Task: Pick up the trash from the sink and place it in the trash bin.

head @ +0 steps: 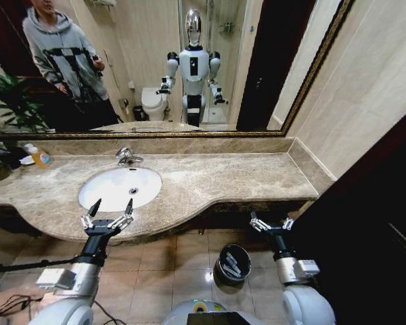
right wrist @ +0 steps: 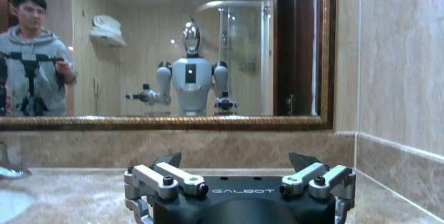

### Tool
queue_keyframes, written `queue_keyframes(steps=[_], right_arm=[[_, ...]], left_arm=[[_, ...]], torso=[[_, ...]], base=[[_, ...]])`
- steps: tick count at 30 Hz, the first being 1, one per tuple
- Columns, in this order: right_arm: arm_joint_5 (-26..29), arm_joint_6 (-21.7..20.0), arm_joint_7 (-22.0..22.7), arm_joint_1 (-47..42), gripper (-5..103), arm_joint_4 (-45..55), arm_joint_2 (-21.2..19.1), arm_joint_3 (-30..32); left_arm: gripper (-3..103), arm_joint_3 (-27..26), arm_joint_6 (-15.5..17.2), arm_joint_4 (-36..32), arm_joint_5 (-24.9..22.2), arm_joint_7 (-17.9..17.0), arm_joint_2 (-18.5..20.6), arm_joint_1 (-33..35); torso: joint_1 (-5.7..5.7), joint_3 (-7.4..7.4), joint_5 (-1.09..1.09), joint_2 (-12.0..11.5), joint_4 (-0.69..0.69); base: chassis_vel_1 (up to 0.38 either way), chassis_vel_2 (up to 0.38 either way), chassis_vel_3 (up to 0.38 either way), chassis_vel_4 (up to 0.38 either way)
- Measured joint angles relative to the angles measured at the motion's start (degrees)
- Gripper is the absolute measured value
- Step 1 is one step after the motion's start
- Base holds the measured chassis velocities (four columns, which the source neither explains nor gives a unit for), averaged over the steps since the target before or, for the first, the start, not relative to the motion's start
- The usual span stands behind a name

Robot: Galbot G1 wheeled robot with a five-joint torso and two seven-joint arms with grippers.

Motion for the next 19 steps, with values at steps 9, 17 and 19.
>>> queue_keyframes(steps=[9, 17, 19], right_arm=[[-0.9, -0.7, 0.6, -1.3, 100, 3.8, 0.4, -0.2], [-1.2, -1.1, 0.6, -1.4, 100, 4.3, 0.4, -0.2], [-1.2, -1.1, 0.6, -1.4, 100, 4.3, 0.4, -0.2]], left_arm=[[100, 0.0, 0.0, 0.0, 0.0, 0.0, 0.0, 0.0], [100, 0.0, 0.0, 0.0, 0.0, 0.0, 0.0, 0.0], [100, 0.0, 0.0, 0.0, 0.0, 0.0, 0.0, 0.0]], torso=[[0.00, 0.00, 0.00, 0.0, 0.00], [0.00, 0.00, 0.00, 0.0, 0.00], [0.00, 0.00, 0.00, 0.0, 0.00]], base=[[0.000, 0.000, 0.000, 0.000], [0.000, 0.000, 0.000, 0.000], [0.000, 0.000, 0.000, 0.000]])
